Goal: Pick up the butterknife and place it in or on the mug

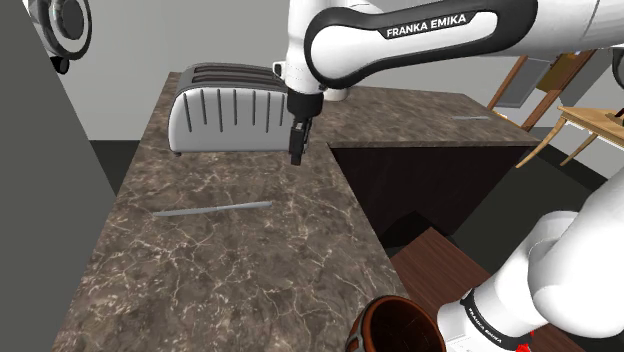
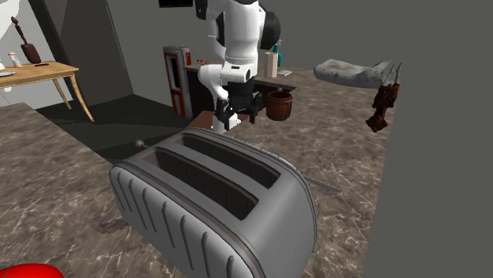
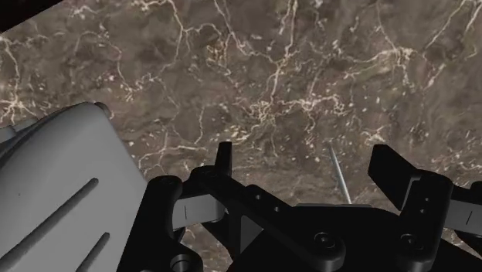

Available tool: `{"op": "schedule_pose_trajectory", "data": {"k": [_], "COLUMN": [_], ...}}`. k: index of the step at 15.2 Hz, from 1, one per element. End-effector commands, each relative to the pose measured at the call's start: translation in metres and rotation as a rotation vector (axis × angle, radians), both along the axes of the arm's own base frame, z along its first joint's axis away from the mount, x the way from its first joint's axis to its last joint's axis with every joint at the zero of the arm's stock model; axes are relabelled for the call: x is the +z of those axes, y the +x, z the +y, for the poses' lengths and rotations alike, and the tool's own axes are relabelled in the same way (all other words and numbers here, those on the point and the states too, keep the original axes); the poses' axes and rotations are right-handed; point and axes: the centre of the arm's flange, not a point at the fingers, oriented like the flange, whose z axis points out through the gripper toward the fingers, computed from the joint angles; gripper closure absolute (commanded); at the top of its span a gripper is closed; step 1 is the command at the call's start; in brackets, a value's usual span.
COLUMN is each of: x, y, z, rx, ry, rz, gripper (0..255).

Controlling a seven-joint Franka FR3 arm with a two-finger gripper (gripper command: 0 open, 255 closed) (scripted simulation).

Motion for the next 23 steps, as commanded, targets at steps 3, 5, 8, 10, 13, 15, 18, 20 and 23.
{"op": "schedule_pose_trajectory", "data": {"k": [3, 5, 8, 10, 13, 15, 18, 20, 23], "x": [-0.022, -0.033, -0.048, -0.058, -0.073, -0.081, -0.097, -0.108, -0.116], "y": [0.015, 0.021, 0.027, 0.029, 0.03, 0.029, 0.029, 0.029, 0.029], "z": [0.049, 0.072, 0.109, 0.133, 0.17, 0.176, 0.175, 0.175, 0.174], "rx": [0.115, 0.172, 0.257, 0.313, 0.398, 0.413, 0.413, 0.413, 0.413], "ry": [0.002, 0.002, 0.003, 0.004, 0.004, 0.004, 0.004, 0.004, 0.004], "rz": [0.006, 0.009, 0.013, 0.016, 0.02, 0.021, 0.021, 0.021, 0.021], "gripper": [0, 0, 0, 0, 0, 0, 0, 0, 0]}}
